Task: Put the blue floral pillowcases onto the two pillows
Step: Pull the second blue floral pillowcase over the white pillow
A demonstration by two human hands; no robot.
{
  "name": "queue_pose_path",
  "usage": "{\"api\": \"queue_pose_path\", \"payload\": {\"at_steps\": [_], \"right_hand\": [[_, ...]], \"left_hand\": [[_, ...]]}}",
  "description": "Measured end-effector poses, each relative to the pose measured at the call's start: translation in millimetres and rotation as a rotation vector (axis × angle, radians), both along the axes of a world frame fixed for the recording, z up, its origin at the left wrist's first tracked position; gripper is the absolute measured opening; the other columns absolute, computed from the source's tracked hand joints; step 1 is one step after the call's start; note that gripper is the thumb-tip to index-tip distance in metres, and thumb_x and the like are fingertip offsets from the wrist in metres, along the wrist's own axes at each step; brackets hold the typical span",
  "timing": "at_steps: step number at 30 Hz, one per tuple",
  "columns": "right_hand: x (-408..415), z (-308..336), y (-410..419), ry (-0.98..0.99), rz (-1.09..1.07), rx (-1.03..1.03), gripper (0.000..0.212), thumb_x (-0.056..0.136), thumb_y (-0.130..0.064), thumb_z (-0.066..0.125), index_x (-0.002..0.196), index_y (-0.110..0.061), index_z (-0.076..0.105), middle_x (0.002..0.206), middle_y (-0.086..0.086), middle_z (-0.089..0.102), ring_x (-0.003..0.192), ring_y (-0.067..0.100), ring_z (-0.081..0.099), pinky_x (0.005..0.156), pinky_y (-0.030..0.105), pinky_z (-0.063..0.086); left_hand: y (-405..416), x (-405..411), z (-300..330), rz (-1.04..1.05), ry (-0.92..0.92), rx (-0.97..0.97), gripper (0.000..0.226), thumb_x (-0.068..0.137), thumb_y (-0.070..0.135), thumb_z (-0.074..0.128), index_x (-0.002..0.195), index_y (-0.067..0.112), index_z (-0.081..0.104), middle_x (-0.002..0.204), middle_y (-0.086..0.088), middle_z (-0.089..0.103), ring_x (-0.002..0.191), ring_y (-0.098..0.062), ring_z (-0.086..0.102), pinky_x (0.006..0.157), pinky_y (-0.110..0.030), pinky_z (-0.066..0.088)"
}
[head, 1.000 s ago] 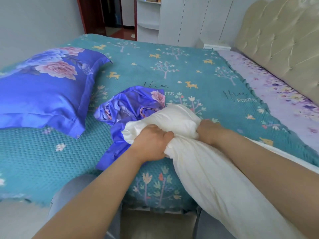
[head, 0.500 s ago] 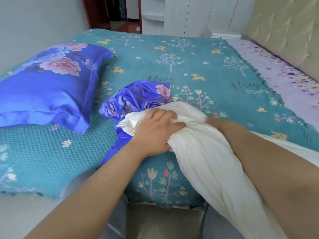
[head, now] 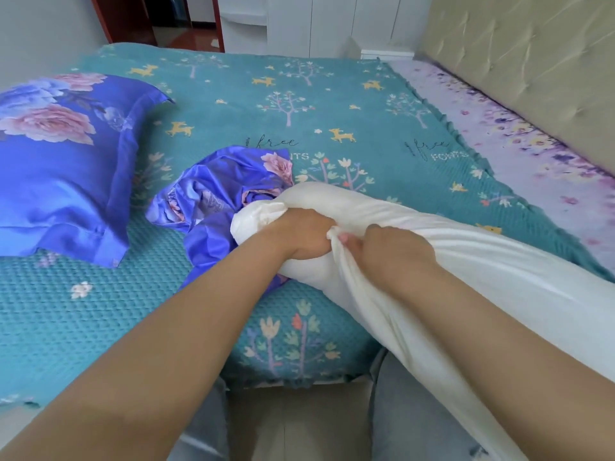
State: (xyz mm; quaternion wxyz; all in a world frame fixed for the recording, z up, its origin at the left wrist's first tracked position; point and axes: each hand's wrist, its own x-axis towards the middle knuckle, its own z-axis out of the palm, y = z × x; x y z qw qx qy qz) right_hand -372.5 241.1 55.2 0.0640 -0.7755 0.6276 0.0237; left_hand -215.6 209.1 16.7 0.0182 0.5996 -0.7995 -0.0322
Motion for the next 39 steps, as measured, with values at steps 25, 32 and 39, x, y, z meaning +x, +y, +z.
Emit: {"api": "queue_pose_path", "payload": {"at_steps": [25,32,39], "right_hand": [[-50.2,-34.4,-76.6,-0.576,-0.001,0.667,0.087,0.072,-0.062,0.062,0.144,-0.019,0.038,0.145,-0.008,0.042,0.13,0.013,0.04,0.114,0.034,0.024],[-50.0,-16.3,-59.1,-0.363,-0.01,0.562,0.073,0.09,-0.061,0.041,0.14,-0.007,0.04,0.14,0.006,0.046,0.122,0.02,0.046,0.093,0.021,0.028],[-3.3,-31.6,4.2,0.266,0.171,-0.486,0.096,0.083,-0.065,0.049,0.147,0.001,0.02,0.146,0.022,0.035,0.133,0.041,0.033,0.11,0.063,0.01]], "left_hand": [[44.1,38.6,-37.6,-0.172,-0.369,-0.714,0.108,0.062,0.059,0.073,0.149,0.019,0.024,0.156,-0.009,0.021,0.143,-0.034,0.017,0.116,-0.054,0.012],[-25.4,18.8,-11.9,-0.133,-0.323,-0.189,0.084,0.069,0.059,0.063,0.142,0.027,0.034,0.137,0.003,0.051,0.132,-0.023,0.042,0.115,-0.044,0.011],[-50.4,10.8,9.7,-0.033,-0.139,0.134,0.03,0.071,0.043,0.072,0.091,0.022,0.064,0.096,0.0,0.067,0.084,-0.021,0.056,0.074,-0.028,0.044]]}}
